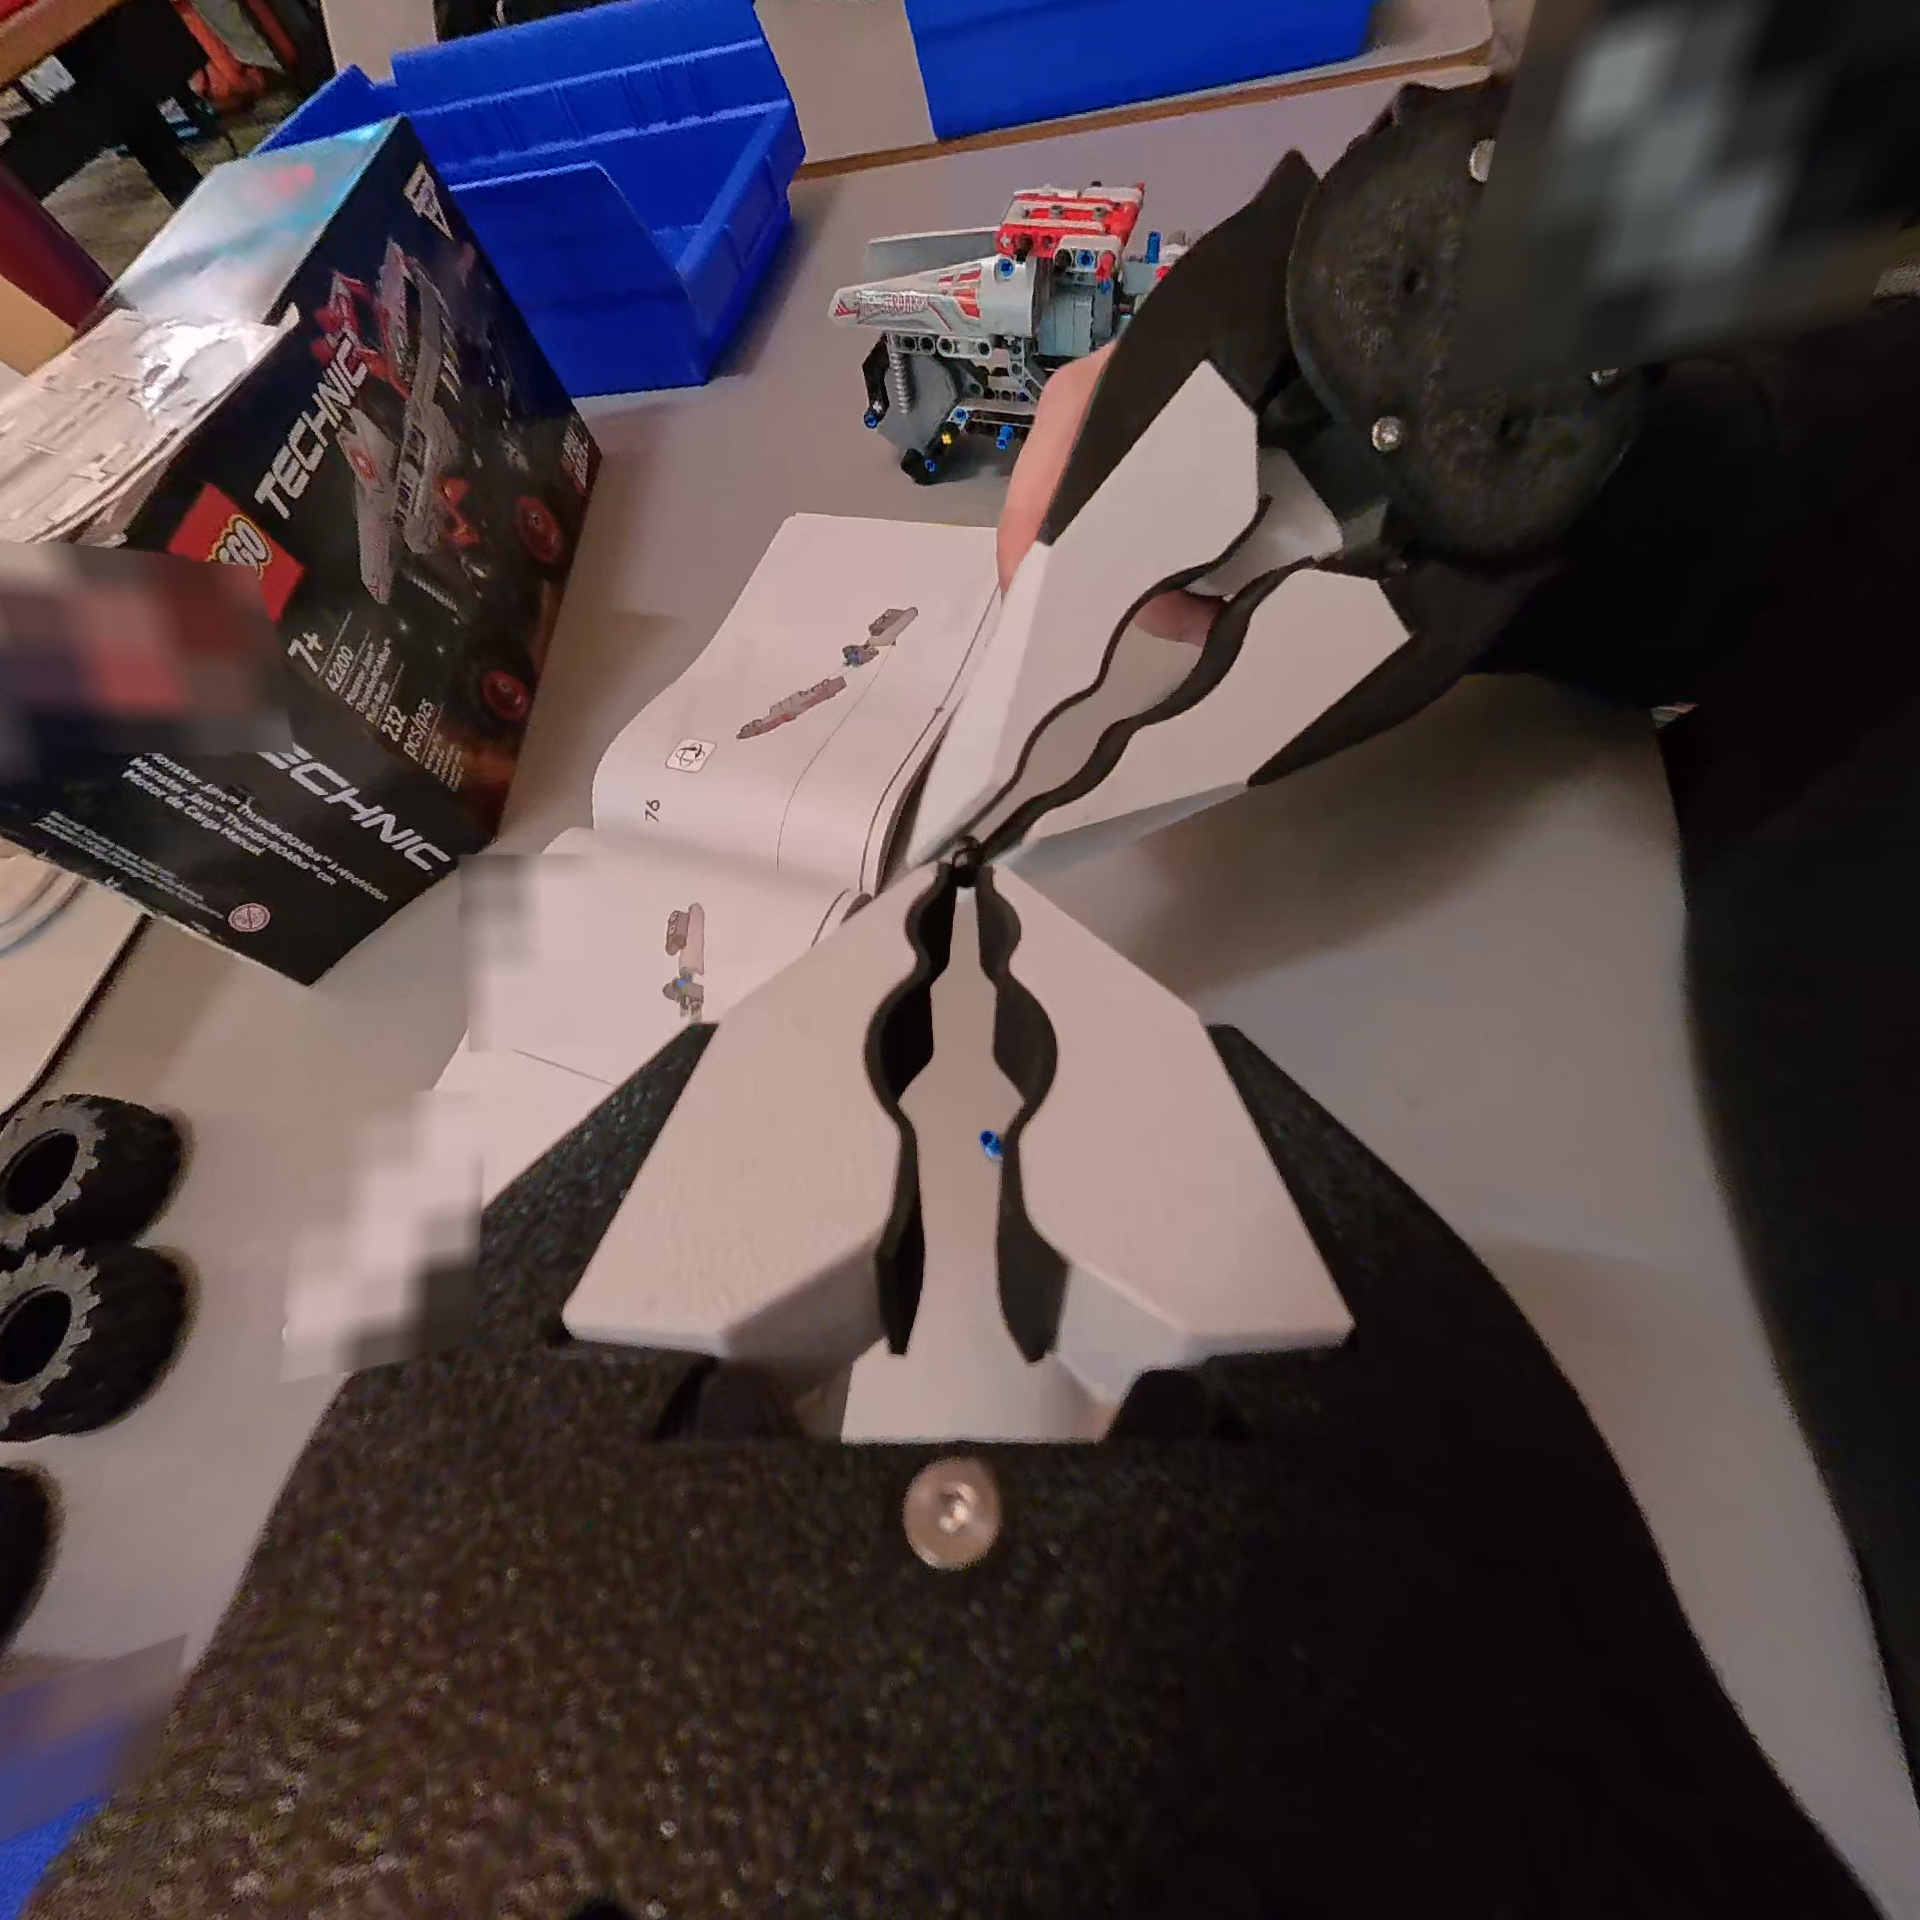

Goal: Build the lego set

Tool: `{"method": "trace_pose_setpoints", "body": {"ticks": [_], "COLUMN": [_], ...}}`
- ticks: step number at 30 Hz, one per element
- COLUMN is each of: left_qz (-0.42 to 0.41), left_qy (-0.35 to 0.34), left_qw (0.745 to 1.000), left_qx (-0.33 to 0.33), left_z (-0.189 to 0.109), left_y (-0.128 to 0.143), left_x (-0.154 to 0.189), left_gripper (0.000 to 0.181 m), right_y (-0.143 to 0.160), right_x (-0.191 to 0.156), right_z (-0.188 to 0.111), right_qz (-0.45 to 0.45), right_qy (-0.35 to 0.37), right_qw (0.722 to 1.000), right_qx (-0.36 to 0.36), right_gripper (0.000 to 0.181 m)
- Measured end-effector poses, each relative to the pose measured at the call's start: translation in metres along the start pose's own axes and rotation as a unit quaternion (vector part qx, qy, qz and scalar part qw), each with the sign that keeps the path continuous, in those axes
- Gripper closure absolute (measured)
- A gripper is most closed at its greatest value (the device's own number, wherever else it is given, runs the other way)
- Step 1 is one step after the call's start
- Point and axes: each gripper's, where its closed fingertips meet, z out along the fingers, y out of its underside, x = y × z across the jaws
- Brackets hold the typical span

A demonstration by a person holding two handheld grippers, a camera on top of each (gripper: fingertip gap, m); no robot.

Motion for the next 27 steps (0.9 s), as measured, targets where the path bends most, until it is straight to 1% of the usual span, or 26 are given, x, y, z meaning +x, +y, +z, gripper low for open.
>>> {"method": "trace_pose_setpoints", "body": {"ticks": [1, 2, 3, 4, 5, 9, 12, 18, 23, 27], "left_qz": [-0.002, -0.002, -0.002, -0.002, -0.005, -0.008, -0.014, -0.046, -0.059, -0.056], "left_qy": [0.002, 0.001, -0.001, 0.003, 0.006, 0.007, 0.0, 0.021, 0.028, 0.031], "left_qw": [1.0, 1.0, 1.0, 1.0, 1.0, 1.0, 1.0, 0.997, 0.995, 0.995], "left_qx": [-0.002, -0.004, -0.002, 0.0, 0.002, 0.001, 0.024, 0.055, 0.078, 0.08], "left_z": [0.0, 0.001, 0.002, 0.003, 0.003, 0.007, 0.008, 0.008, 0.009, 0.011], "left_y": [0.0, 0.001, 0.001, 0.0, -0.001, -0.001, -0.005, -0.006, -0.009, -0.008], "left_x": [0.0, 0.0, 0.0, 0.001, 0.002, 0.003, 0.001, 0.002, 0.002, 0.003], "left_gripper": [0.18, 0.18, 0.18, 0.18, 0.18, 0.18, 0.18, 0.18, 0.178, 0.179], "right_y": [0.0, 0.0, -0.001, -0.001, 0.0, 0.003, 0.002, 0.002, 0.001, 0.003], "right_x": [0.002, 0.005, 0.005, 0.001, -0.002, -0.001, 0.003, 0.001, 0.002, -0.001], "right_z": [0.0, 0.0, -0.001, -0.001, 0.0, -0.001, -0.001, 0.0, -0.001, 0.0], "right_qz": [0.002, 0.004, 0.004, 0.007, 0.01, 0.011, 0.041, 0.102, 0.123, 0.126], "right_qy": [0.009, 0.02, 0.019, 0.004, -0.008, -0.005, 0.001, -0.007, -0.01, -0.013], "right_qw": [1.0, 1.0, 1.0, 1.0, 1.0, 1.0, 0.999, 0.994, 0.992, 0.991], "right_qx": [-0.001, 0.001, 0.004, 0.005, 0.003, 0.0, 0.006, 0.025, 0.036, 0.035], "right_gripper": [0.17, 0.165, 0.168, 0.173, 0.174, 0.178, 0.179, 0.18, 0.18, 0.179]}}
